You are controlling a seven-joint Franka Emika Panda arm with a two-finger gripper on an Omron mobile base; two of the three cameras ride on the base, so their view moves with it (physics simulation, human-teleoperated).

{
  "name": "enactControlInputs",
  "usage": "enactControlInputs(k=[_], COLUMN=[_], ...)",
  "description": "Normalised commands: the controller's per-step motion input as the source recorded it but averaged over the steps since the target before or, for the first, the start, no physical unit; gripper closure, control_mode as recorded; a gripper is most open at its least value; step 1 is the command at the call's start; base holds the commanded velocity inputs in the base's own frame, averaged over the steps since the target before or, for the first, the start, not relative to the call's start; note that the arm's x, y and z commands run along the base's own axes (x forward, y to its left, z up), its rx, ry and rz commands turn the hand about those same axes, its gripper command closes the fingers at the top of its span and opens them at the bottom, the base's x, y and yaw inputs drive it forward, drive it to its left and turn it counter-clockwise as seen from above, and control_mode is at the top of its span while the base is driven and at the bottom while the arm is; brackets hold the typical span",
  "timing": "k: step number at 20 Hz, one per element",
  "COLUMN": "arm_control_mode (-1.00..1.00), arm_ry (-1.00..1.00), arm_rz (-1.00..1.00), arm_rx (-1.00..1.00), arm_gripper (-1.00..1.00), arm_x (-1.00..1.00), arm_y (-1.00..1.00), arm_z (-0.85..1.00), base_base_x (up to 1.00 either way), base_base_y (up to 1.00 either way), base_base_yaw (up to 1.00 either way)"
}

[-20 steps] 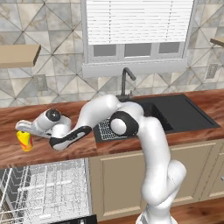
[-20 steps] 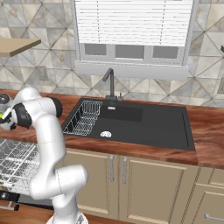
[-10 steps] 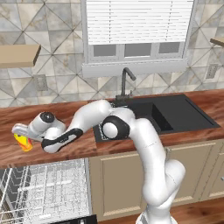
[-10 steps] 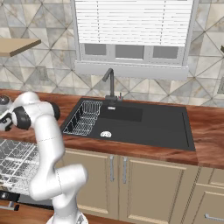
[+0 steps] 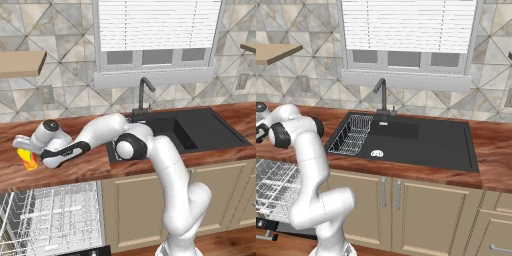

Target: Pick up the cup and bowl from the counter, place them in the dishwasher, and close the dishwasher door.

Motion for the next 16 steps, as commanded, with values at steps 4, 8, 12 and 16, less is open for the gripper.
enactControlInputs(k=[4, 8, 12, 16], arm_control_mode=[-1.00, -1.00, -1.00, -1.00], arm_ry=[0.00, -0.04, -0.03, 0.00], arm_rz=[0.02, 0.08, 0.13, 0.18], arm_rx=[0.00, 0.00, -0.01, -0.18], arm_gripper=[1.00, 1.00, 1.00, 1.00], arm_x=[-0.12, -0.23, -0.21, -0.25], arm_y=[-0.22, 0.00, 0.00, -0.01], arm_z=[0.22, 0.68, 0.62, 0.17], base_base_x=[0.00, 0.00, 0.00, 0.00], base_base_y=[0.00, 0.00, 0.00, 0.00], base_base_yaw=[0.00, 0.00, 0.00, 0.00])
